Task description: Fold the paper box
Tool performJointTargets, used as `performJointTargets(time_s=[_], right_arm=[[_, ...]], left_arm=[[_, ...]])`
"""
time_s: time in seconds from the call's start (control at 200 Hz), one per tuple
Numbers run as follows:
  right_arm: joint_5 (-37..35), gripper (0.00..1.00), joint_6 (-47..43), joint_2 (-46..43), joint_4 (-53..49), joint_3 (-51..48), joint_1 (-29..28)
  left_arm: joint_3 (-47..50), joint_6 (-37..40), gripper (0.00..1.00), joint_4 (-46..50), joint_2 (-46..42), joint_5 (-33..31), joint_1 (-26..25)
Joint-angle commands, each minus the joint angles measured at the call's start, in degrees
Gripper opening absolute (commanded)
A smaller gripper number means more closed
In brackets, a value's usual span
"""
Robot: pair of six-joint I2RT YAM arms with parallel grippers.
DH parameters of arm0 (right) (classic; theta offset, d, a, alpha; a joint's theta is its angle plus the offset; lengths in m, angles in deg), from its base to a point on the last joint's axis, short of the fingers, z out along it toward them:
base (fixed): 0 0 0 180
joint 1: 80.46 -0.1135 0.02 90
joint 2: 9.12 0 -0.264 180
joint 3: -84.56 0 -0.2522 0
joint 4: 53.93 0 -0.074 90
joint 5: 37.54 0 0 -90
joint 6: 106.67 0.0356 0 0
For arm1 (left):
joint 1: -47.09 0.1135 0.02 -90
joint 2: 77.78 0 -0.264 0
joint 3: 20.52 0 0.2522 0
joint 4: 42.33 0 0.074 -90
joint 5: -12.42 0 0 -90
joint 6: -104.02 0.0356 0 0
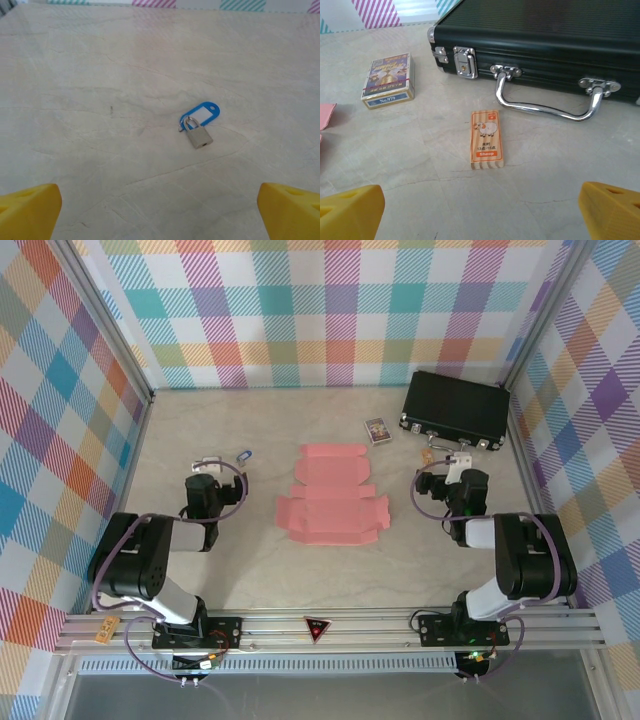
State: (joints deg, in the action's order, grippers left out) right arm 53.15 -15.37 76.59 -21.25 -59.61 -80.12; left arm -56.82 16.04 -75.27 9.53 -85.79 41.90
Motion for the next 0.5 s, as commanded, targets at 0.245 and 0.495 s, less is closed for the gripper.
performJointTargets(time_s=[0.245, 0.495], right_arm=[[3.9, 0.99, 12.9, -16.4, -49.0, 16.6, -0.4], [9.1, 0.85, 17.8, -17.1, -56.0, 19.3, -12.2]], left_arm=[[-13.5, -16.6, 1.0, 35.1, -15.6, 3.2, -2.0], [-30.4, -17.6, 0.77, 45.4, -2.3, 10.2, -15.0]])
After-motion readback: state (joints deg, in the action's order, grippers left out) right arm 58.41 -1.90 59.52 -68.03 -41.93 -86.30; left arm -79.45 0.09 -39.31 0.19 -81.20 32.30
